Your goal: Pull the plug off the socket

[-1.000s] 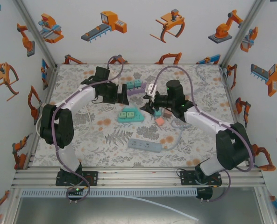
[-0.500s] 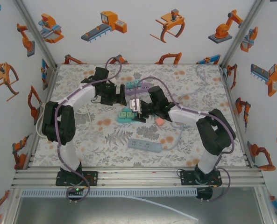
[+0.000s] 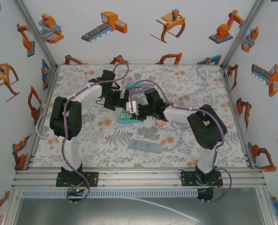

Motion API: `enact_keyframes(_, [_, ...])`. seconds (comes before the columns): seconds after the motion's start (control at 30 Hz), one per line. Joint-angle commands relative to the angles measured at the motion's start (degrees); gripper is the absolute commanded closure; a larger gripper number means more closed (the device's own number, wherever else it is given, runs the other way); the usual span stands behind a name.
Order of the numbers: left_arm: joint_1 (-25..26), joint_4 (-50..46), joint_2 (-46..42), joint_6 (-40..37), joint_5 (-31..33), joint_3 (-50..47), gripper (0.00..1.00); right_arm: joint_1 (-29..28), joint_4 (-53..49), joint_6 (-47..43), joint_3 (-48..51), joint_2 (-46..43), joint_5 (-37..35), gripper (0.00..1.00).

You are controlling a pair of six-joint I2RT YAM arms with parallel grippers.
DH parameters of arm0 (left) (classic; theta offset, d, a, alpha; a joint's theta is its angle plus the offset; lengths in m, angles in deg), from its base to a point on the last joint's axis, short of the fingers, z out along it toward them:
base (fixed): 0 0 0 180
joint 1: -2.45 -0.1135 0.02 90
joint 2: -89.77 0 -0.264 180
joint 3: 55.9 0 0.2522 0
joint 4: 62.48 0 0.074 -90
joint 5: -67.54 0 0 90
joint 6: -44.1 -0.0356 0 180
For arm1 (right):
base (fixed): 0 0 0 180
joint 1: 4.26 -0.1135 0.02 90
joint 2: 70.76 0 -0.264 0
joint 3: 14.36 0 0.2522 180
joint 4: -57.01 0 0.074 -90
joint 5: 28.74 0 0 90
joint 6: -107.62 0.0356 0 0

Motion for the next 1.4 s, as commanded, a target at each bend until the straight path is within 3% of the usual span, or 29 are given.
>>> enact_keyframes(0.0, [0.33, -3.63, 1.24, -2.31, 1.65, 2.18, 0.09, -0.32, 1.18, -0.70, -1.46, 0.98, 0.40, 0.70])
enact_keyframes(0.27, [0.68, -5.83, 3.95, -3.39, 1.92, 3.48, 0.19, -0.31, 0.84, -0.63, -1.83, 0.45, 1.58, 0.80])
enact_keyframes(0.43, [1.09, -6.82, 5.11, -4.38, 2.98, 4.05, 0.33, -0.24, 0.13, -0.08, -2.53, 0.02, 2.73, 0.84])
enact_keyframes(0.7, [1.30, -7.52, 6.52, -4.76, 5.85, 4.39, 0.35, -0.23, 4.20, 7.47, -3.48, -1.00, 5.21, 0.91])
enact_keyframes(0.8, [1.35, -8.10, 6.97, -4.36, 6.62, 4.90, 0.42, -0.22, 3.06, 8.01, -4.37, -1.26, 5.98, 0.93])
enact_keyframes(1.07, [1.74, -8.22, 7.41, -4.10, 9.66, 5.06, 0.42, -1.04, -4.03, -1.04, -4.46, -4.49, 3.05, 0.99])
enact_keyframes(1.2, [1.96, -8.37, 7.60, -4.00, 11.25, 5.12, 0.42, -3.84, -15.98, -13.83, -6.25, -5.44, -6.25, 0.99])
enact_keyframes(1.37, [2.21, -8.33, 7.60, -4.06, 12.62, 5.10, 0.41, -4.19, -15.33, -10.65, -5.64, -6.38, -5.42, 0.99])
